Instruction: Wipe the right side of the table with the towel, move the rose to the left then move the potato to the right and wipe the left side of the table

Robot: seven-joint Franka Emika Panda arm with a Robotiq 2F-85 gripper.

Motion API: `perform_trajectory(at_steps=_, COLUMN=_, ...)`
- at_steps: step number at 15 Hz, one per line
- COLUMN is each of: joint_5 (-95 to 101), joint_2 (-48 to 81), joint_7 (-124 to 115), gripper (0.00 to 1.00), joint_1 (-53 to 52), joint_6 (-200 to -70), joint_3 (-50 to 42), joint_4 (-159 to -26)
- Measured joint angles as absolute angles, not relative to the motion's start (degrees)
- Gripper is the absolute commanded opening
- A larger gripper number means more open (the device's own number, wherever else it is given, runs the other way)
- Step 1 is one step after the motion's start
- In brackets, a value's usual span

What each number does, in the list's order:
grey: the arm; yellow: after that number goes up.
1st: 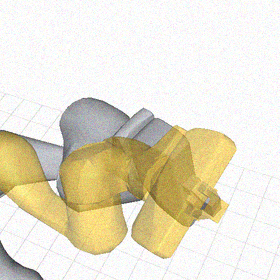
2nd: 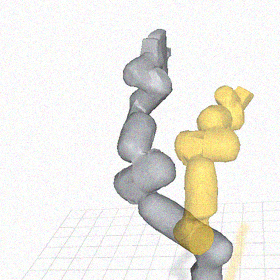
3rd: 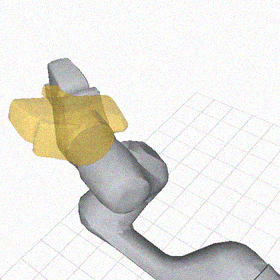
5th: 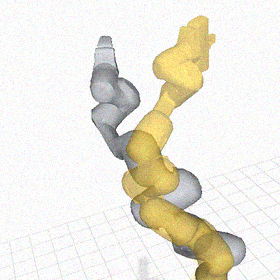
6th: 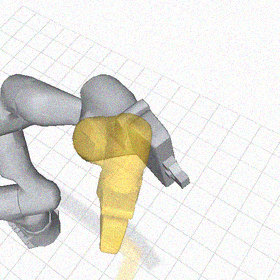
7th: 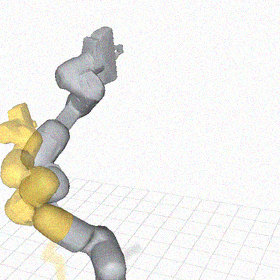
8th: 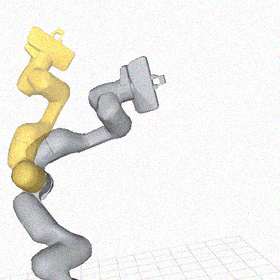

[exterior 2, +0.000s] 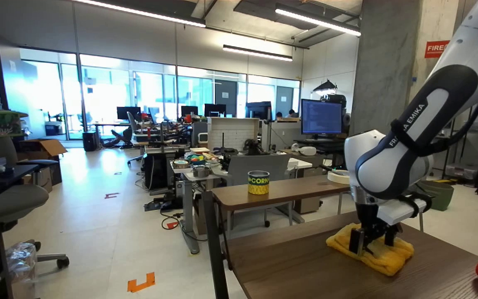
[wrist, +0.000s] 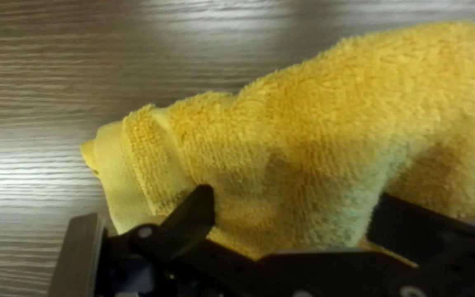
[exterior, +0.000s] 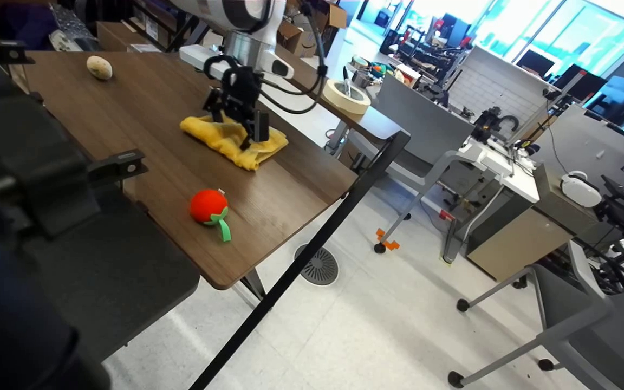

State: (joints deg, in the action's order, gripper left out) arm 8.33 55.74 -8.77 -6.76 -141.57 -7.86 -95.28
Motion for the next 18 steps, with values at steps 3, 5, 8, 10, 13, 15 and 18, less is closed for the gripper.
perform_trajectory(at_steps=3, joint_5=5.8, joint_2=58.2, joint_7=-9.4, gripper=1.00, joint_1=-0.4, joint_6=-141.3, joint_3=-9.6, joint_4=-90.4)
perform_trajectory(at_steps=5, joint_5=3.5, joint_2=60.1, joint_7=-9.4, gripper=1.00, joint_1=4.1, joint_6=-140.8, joint_3=-9.8, joint_4=-87.1)
perform_trajectory(at_steps=8, joint_5=2.1, joint_2=61.6, joint_7=-9.6, gripper=1.00, joint_1=6.4, joint_6=-141.2, joint_3=-9.7, joint_4=-84.4)
perform_trajectory(at_steps=10, joint_5=2.3, joint_2=61.8, joint_7=-10.0, gripper=1.00, joint_1=5.1, joint_6=-143.9, joint_3=-9.6, joint_4=-84.6)
perform_trajectory(at_steps=13, joint_5=4.6, joint_2=61.9, joint_7=-11.3, gripper=1.00, joint_1=0.0, joint_6=-150.2, joint_3=-9.8, joint_4=-86.3)
perform_trajectory(at_steps=15, joint_5=6.4, joint_2=61.9, joint_7=-12.2, gripper=1.00, joint_1=-4.5, joint_6=-154.1, joint_3=-10.3, joint_4=-87.7)
perform_trajectory(at_steps=18, joint_5=8.1, joint_2=61.7, joint_7=-12.5, gripper=1.00, joint_1=-11.0, joint_6=-159.1, joint_3=-10.3, joint_4=-89.6)
